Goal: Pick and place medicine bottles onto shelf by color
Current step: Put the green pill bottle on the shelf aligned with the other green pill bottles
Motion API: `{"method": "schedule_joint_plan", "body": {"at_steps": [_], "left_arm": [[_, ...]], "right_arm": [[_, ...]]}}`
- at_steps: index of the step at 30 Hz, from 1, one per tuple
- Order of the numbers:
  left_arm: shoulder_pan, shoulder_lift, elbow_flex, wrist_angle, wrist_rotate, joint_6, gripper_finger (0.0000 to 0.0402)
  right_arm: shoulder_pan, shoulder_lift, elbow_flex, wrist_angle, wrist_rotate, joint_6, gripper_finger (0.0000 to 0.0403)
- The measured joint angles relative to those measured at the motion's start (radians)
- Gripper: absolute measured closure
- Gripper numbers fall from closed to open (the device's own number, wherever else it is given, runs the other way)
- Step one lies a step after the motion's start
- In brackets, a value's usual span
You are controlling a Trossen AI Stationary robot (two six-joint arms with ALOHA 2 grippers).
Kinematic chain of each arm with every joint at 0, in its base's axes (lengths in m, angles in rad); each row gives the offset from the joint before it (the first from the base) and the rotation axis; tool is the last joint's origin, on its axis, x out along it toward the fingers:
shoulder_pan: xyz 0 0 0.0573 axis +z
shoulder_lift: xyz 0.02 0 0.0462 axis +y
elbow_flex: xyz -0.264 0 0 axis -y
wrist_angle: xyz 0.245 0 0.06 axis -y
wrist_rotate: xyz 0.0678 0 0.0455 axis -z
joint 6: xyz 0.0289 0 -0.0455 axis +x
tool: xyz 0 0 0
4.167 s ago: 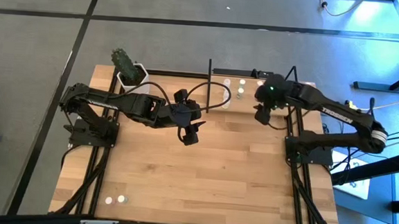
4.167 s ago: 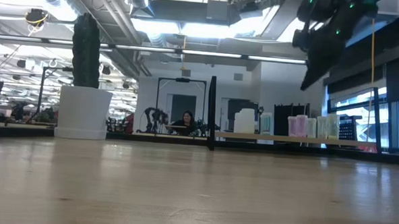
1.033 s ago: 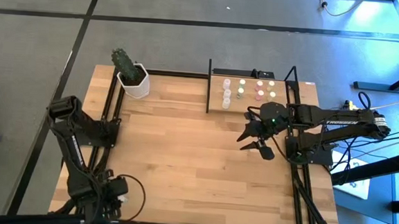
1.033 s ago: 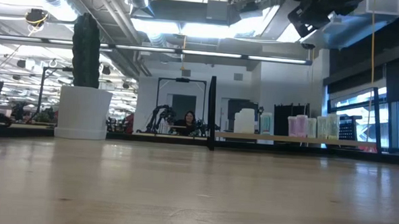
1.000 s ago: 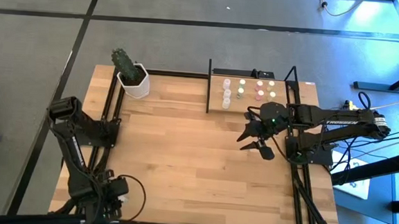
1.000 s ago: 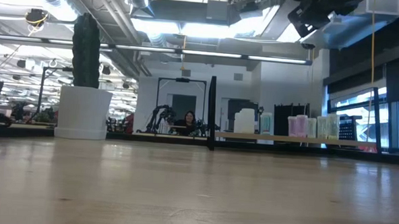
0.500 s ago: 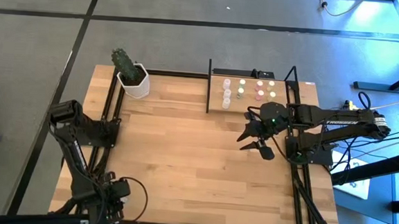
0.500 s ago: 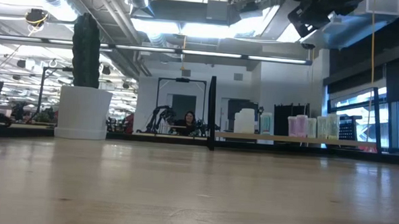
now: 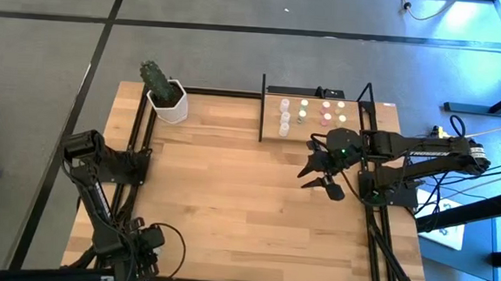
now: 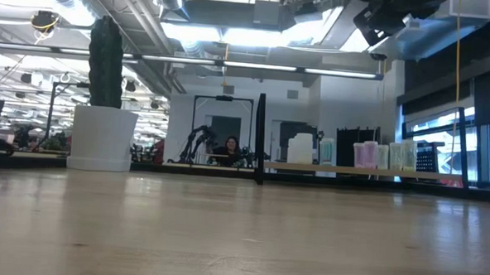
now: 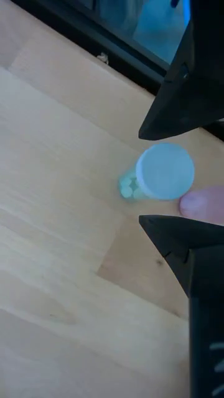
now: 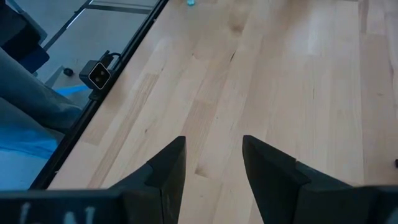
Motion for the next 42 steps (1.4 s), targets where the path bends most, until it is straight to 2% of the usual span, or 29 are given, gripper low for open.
{"method": "schedule_joint_plan", "body": {"at_steps": [21, 34, 42], "left_arm": [[0.0, 0.0, 0.0, 0.051, 0.0, 0.01, 0.0203], [0.007, 0.0, 0.0, 0.045, 0.022, 0.007, 0.0275], [0.028, -0.001, 0.0, 0.045, 0.022, 0.007, 0.0288]], "right_arm": [[0.0, 0.0, 0.0, 0.0, 0.0, 0.0, 0.0242], [0.0, 0.0, 0.0, 0.0, 0.0, 0.0, 0.0242], [0.0, 0.0, 0.0, 0.0, 0.0, 0.0, 0.0242]]}}
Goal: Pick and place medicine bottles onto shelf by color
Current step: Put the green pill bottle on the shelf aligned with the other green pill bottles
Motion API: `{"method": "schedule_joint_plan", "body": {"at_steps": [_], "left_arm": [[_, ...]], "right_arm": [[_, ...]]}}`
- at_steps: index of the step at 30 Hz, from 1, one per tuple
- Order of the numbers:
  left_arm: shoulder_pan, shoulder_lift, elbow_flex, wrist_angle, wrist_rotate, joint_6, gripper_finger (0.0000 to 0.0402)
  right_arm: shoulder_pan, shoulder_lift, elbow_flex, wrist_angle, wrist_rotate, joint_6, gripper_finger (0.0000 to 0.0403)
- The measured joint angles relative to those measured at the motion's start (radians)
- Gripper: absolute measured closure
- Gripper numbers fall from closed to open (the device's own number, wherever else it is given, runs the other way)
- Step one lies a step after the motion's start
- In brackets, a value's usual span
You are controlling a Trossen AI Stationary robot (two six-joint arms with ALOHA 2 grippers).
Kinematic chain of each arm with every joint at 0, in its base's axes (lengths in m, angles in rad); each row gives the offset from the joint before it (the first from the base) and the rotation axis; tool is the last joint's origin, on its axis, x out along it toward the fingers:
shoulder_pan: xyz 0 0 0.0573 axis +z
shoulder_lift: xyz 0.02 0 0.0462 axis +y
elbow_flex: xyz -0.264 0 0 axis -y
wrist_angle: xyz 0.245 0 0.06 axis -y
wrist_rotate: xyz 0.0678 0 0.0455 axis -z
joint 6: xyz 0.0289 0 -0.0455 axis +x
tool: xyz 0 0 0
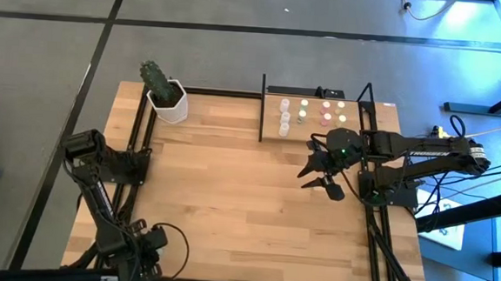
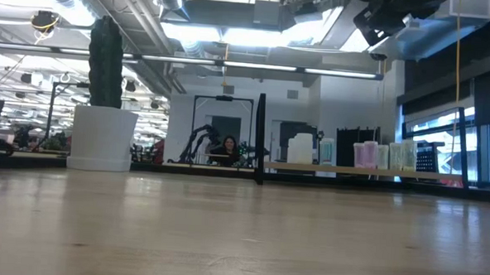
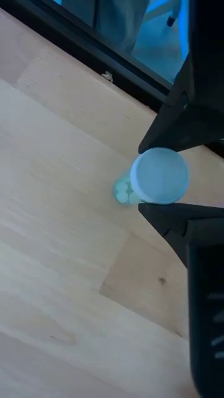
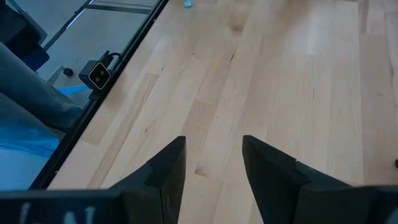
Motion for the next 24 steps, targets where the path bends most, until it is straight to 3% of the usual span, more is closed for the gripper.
{"method": "schedule_joint_plan", "body": {"at_steps": [12, 24], "left_arm": [[0.114, -0.01, 0.0, 0.008, 0.001, 0.025, 0.0291], [0.37, -0.124, 0.005, 0.038, 0.014, 0.387, 0.0291]], "right_arm": [[0.0, 0.0, 0.0, 0.0, 0.0, 0.001, 0.0242], [0.0, 0.0, 0.0, 0.0, 0.0, 0.004, 0.0242]]}}
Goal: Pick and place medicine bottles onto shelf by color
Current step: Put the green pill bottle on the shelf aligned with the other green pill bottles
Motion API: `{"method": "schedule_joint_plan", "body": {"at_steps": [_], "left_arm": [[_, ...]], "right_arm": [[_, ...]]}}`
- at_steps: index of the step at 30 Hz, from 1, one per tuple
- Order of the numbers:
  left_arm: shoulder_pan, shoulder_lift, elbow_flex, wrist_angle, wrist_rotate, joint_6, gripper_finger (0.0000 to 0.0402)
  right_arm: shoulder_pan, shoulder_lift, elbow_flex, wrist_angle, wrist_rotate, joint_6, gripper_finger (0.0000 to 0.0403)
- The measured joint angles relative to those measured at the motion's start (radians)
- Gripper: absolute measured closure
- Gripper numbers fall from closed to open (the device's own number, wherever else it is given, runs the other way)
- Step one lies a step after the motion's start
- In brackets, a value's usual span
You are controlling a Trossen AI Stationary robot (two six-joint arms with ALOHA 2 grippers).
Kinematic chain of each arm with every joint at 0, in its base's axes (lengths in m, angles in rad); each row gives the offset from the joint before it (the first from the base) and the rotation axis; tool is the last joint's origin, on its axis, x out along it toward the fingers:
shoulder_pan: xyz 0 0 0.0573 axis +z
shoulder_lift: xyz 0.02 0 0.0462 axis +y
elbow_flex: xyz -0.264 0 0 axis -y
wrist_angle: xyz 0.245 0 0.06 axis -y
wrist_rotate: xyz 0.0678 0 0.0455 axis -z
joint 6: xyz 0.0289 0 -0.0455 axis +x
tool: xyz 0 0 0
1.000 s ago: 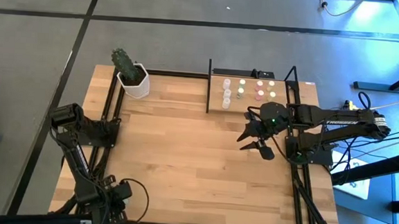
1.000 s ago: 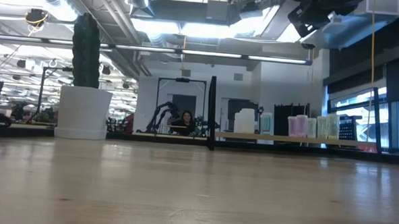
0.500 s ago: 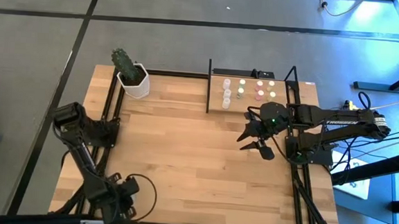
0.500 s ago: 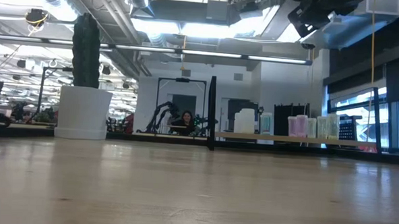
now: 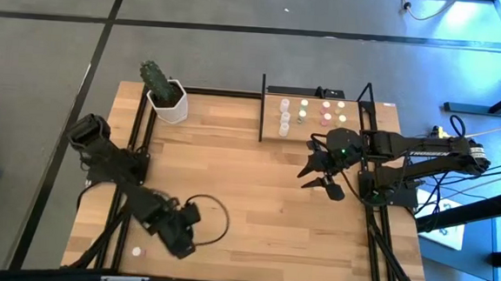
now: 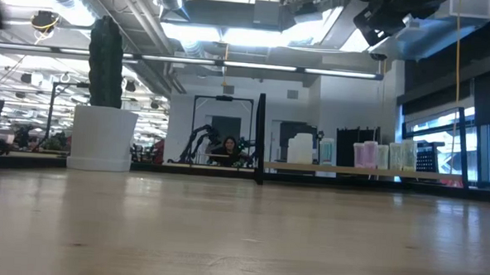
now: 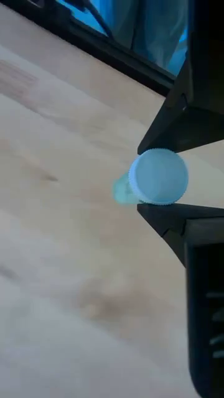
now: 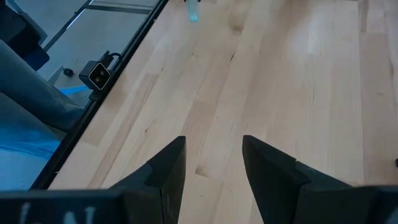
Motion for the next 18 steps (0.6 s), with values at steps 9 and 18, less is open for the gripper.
{"method": "schedule_joint_plan", "body": {"at_steps": [9, 18], "left_arm": [[0.256, -0.009, 0.139, -0.002, 0.036, 0.564, 0.0292], [0.494, -0.009, 0.209, -0.008, 0.068, 0.95, 0.0292]], "right_arm": [[0.0, -0.021, 0.0, -0.004, -0.002, 0.074, 0.0242], [0.0, -0.103, 0.001, -0.114, 0.0, 0.071, 0.0242]]}}
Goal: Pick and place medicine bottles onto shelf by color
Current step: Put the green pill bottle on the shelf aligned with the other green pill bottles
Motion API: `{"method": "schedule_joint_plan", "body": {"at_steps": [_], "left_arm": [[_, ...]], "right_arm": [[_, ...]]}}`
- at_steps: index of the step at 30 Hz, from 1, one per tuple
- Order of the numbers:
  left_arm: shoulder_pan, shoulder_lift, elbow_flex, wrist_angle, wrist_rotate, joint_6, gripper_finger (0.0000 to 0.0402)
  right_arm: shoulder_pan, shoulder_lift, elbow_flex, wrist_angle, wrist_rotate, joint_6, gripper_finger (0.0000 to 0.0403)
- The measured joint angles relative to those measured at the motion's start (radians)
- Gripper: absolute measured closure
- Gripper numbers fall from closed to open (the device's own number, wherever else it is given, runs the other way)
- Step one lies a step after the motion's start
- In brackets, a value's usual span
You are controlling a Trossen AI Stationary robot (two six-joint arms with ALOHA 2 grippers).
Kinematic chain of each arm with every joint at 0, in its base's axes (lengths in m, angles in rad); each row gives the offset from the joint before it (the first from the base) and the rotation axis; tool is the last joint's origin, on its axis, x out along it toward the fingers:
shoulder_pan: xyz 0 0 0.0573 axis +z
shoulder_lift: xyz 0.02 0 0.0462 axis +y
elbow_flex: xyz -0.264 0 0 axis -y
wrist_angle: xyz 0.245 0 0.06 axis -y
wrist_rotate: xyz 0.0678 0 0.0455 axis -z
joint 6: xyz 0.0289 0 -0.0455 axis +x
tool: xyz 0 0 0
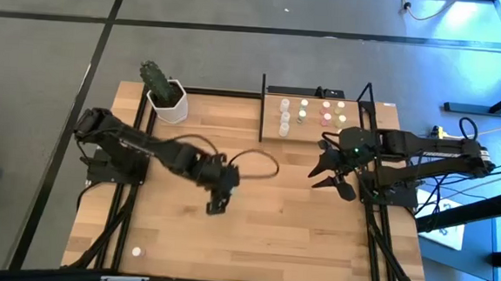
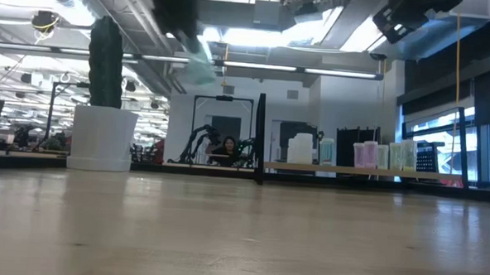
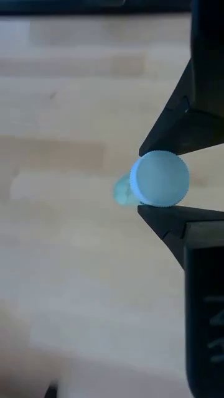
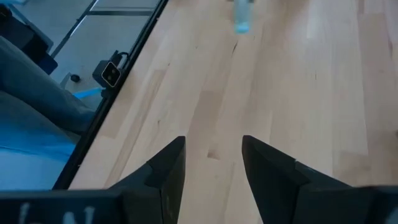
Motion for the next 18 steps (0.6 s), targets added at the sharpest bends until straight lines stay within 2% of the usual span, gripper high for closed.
{"method": "schedule_joint_plan", "body": {"at_steps": [8, 13, 18], "left_arm": [[0.17, 0.008, 0.005, 0.115, 0.029, 0.165, 0.0292], [0.221, 0.044, 0.006, 0.187, 0.051, 0.233, 0.0292], [0.237, 0.102, 0.005, 0.216, 0.087, 0.236, 0.0292]], "right_arm": [[0.0, -0.039, 0.0, -0.005, 0.083, 0.0, 0.0242], [0.0, -0.039, 0.0, -0.004, 0.098, 0.0, 0.0242], [0.0, -0.039, 0.0, -0.002, 0.098, 0.001, 0.0242]]}}
